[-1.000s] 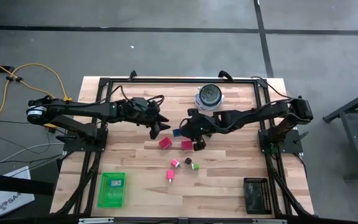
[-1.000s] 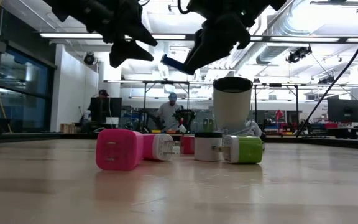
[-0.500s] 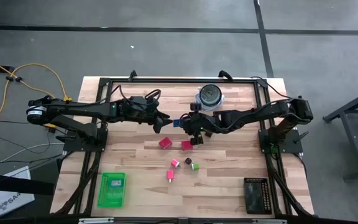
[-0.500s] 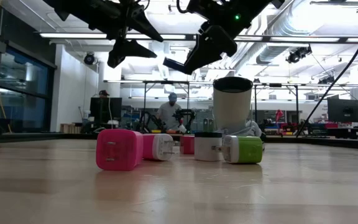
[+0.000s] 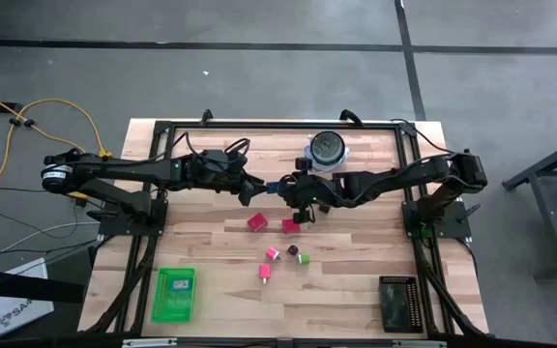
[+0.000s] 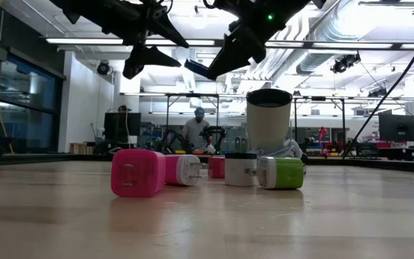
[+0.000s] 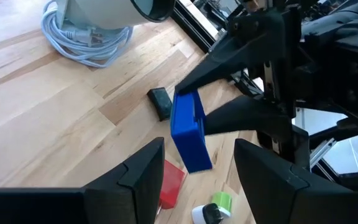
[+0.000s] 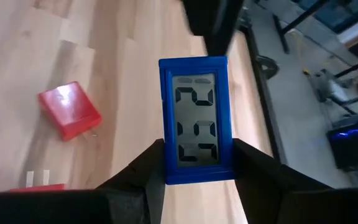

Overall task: Pick & Place Office items
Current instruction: Put the blue digital timer into the green bin

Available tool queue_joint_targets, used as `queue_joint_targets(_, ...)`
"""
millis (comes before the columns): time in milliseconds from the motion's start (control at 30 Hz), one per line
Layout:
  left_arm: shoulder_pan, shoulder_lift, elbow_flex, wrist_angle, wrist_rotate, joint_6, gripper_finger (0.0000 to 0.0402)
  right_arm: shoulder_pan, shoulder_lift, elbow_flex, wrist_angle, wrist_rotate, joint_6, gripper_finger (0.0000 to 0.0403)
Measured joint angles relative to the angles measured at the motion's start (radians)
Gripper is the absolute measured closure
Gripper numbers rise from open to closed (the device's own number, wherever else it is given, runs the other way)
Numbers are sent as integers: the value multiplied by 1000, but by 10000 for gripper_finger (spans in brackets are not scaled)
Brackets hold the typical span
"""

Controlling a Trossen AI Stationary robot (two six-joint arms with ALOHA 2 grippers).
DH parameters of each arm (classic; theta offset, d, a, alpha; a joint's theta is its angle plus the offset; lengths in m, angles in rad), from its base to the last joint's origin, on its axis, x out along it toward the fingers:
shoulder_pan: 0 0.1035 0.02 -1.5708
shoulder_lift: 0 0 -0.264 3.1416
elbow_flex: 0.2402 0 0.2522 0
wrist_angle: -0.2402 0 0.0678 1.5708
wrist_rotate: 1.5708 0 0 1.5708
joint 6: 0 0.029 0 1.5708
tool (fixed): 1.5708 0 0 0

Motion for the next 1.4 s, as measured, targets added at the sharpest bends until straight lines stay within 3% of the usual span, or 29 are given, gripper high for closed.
queue_joint_targets(200, 0, 0, 0, 0, -44, 0, 213, -1, 0, 0, 37, 12, -3, 255)
queue_joint_targets(767, 0, 0, 0, 32, -46, 0, 215, -1, 0, 0, 96, 12, -4, 255)
queue_joint_targets(1133, 0, 0, 0, 35, -45, 0, 275, -1, 0, 0, 96, 60, -4, 255)
queue_joint_targets(1400, 0, 0, 0, 33, -45, 0, 299, -1, 0, 0, 95, 61, -3, 255)
